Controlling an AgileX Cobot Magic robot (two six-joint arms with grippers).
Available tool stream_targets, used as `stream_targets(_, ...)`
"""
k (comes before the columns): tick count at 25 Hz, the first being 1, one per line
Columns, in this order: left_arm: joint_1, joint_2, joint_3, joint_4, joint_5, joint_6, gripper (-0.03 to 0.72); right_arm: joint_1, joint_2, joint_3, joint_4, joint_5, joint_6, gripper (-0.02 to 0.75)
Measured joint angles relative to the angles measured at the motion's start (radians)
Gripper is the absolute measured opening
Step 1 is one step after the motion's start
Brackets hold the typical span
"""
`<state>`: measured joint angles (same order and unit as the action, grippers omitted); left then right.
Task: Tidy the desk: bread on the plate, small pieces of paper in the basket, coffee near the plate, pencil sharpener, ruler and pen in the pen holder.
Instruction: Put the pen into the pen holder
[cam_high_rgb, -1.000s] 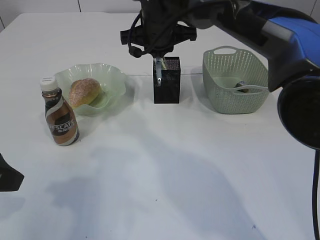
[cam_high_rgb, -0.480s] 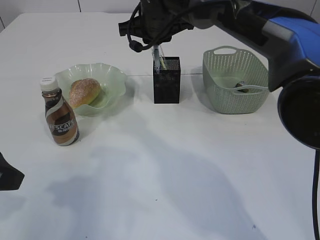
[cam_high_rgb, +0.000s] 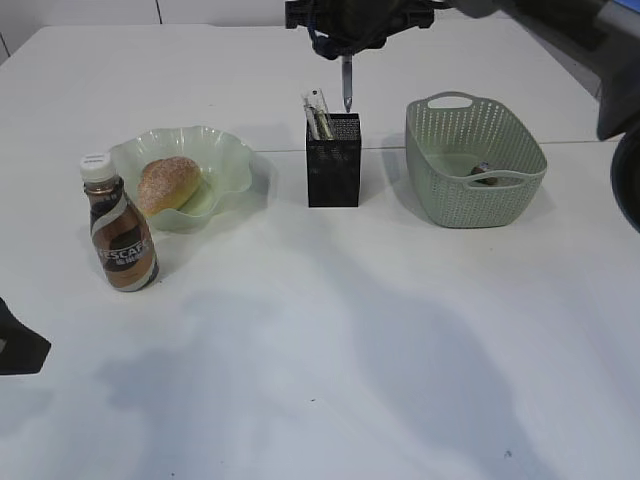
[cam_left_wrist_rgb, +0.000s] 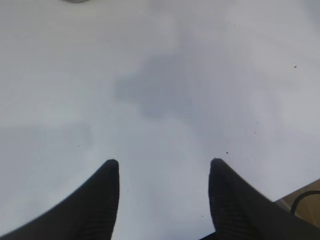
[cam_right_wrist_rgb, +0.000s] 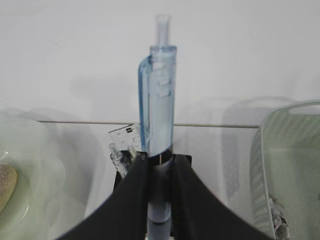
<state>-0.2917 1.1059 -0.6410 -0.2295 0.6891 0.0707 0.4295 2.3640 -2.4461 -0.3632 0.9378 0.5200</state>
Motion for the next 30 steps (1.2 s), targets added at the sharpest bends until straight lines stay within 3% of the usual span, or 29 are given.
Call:
stream_targets(20, 0.0, 0.0, 0.0, 0.0, -0.036, 0.0, 0.401, -0.078, 0.064, 0.0, 0.18, -0.243, -0.208, 0.103)
stream_targets(30, 0.0, 0.0, 0.0, 0.0, -0.047, 0.0, 0.401, -0.117, 0.134, 0.0, 0.357, -0.284, -0.375, 0.103)
